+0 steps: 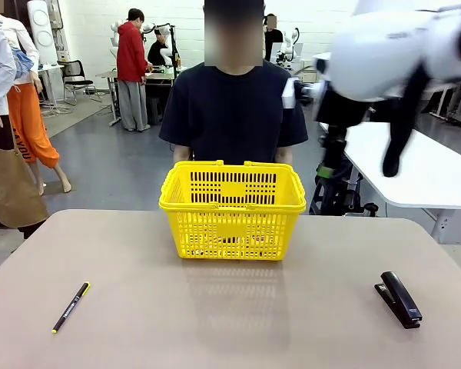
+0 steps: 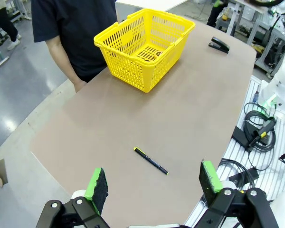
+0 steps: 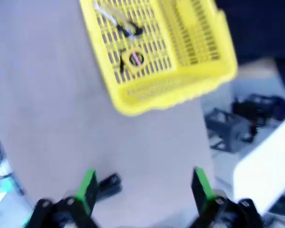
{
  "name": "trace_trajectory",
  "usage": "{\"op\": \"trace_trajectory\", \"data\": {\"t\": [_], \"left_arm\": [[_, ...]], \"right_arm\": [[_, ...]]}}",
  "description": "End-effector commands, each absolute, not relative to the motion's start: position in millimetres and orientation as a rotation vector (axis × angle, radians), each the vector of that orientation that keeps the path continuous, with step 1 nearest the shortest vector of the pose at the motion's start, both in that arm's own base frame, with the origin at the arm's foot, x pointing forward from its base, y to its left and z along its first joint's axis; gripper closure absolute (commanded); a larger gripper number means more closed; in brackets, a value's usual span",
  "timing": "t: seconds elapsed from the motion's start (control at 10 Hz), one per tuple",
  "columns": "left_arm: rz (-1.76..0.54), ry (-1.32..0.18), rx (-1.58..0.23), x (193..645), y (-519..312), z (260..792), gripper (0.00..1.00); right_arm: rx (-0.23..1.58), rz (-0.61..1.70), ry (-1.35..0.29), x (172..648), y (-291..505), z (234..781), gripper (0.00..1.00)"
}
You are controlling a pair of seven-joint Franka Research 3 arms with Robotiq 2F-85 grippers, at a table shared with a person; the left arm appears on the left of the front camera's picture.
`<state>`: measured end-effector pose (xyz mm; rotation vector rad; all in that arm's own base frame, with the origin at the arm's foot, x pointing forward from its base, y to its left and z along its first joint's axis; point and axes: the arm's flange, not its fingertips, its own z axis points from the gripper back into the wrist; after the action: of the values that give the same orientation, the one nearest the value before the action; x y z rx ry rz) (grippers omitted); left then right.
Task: Place the items the person wants into the basket.
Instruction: Pick up the item the person points to and place it in the Market Basket.
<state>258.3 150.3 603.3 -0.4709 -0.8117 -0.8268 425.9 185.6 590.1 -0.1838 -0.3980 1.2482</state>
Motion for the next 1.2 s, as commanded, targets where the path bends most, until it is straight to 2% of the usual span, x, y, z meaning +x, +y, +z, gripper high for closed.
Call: {"op": "trace_trajectory", "data": {"t": [0.0, 0.6, 0.7, 0.8, 1.1], "left_arm": [[-0.841, -0.833, -0.472, 258.8, 151.4, 602.7, 0.00], [-0.841, -0.833, -0.472, 258.8, 151.4, 602.7, 0.00], [-0.841, -0.833, -0.472, 258.8, 151.4, 602.7, 0.00], [-0.841, -0.833, -0.472, 258.8, 151.4, 602.7, 0.00], [-0.841, -0.833, -0.472, 258.8, 151.4, 602.7, 0.00]], "right_arm": [[-0.196, 1.156, -0.471, 372.4, 157.6, 563.5, 0.00], [-0.032, 1.039, -0.432, 369.3, 110.5, 527.8, 0.00], [-0.057, 1.001, -0.392, 374.9, 111.9, 525.1, 0.00], [-0.072, 1.070, -0.410, 365.8, 105.3, 531.0, 0.00], [-0.072, 1.070, -0.410, 365.8, 105.3, 531.0, 0.00]]}}
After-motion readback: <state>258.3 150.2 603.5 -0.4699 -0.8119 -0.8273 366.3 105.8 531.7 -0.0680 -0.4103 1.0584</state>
